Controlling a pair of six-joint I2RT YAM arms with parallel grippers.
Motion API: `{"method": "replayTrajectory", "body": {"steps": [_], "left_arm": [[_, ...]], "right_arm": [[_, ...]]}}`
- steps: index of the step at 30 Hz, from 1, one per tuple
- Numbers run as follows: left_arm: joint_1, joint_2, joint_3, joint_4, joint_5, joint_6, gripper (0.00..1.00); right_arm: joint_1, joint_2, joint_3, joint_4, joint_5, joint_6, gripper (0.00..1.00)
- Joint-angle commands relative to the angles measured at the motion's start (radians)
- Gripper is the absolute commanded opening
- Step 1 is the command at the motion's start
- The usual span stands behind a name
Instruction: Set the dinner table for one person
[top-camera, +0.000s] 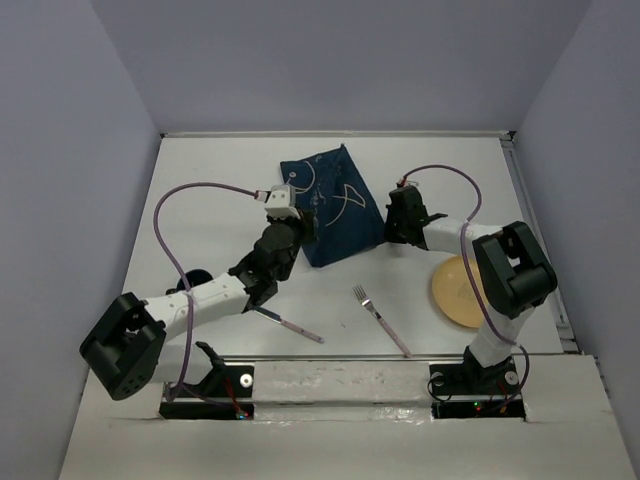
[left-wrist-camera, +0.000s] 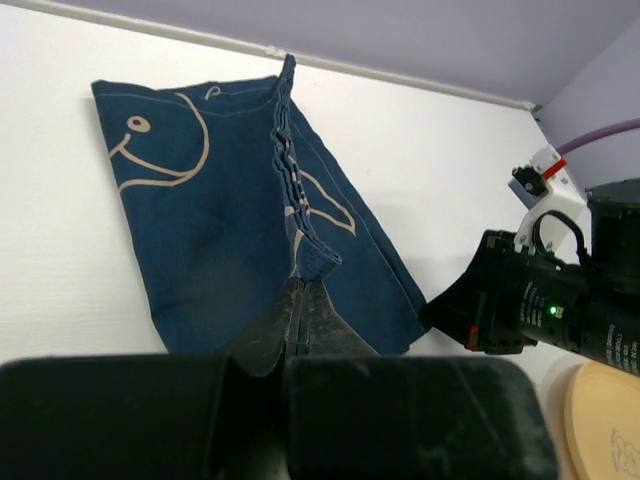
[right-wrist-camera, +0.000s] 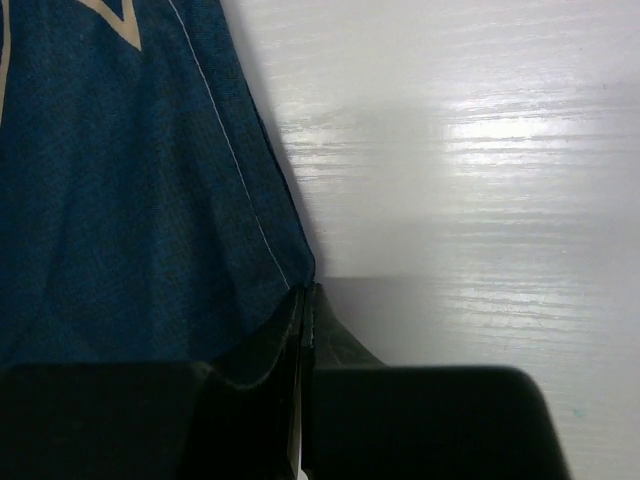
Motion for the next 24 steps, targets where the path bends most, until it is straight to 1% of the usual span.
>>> {"method": "replayTrajectory", "body": {"steps": [1,2,5,6,9,10,12,13,17,19,23,24], "left_arm": [[0.011,-0.09,-0.003,0.096,-0.109,0.003,0.0],[0.012,-0.106,0.006,0.102,-0.118,0.021,0.0],[0.012,-0.154,0.055,0.114,-0.169,0.059,0.0],[0.014,-0.169,0.076,0.129,-0.187,0.088,0.0],[0.014,-0.24,0.105,0.152,-0.205,0.124,0.0],[0.014,-0.263,0.11,0.156,-0.209,0.139,0.0],[0.014,-0.321,0.125,0.159,-0.204,0.149,0.0],[0.014,-0.34,0.133,0.16,-0.198,0.149,0.0],[0.016,-0.383,0.193,0.14,-0.153,0.15,0.0],[0.016,-0.378,0.23,0.127,-0.143,0.153,0.0],[0.028,-0.331,0.265,0.137,-0.161,0.182,0.0],[0.034,-0.308,0.277,0.133,-0.158,0.175,0.0]], "right_arm": [[0.009,-0.034,0.018,-0.007,0.046,0.018,0.0],[0.009,-0.059,0.021,-0.007,0.055,0.012,0.0],[0.009,-0.209,0.027,-0.007,0.086,-0.012,0.0],[0.009,-0.307,0.027,-0.007,0.098,-0.02,0.0],[0.009,-0.46,0.036,-0.022,0.107,-0.054,0.0],[0.009,-0.554,0.044,-0.033,0.109,-0.061,0.0],[0.009,-0.638,0.079,-0.07,0.112,-0.074,0.0],[0.009,-0.707,0.093,-0.077,0.11,-0.081,0.0],[0.009,-0.787,0.196,-0.142,0.11,-0.115,0.0],[0.009,-0.788,0.248,-0.145,0.121,-0.13,0.0],[0.009,-0.717,0.316,-0.15,0.164,-0.169,0.0],[0.009,-0.672,0.326,-0.145,0.178,-0.176,0.0]]}}
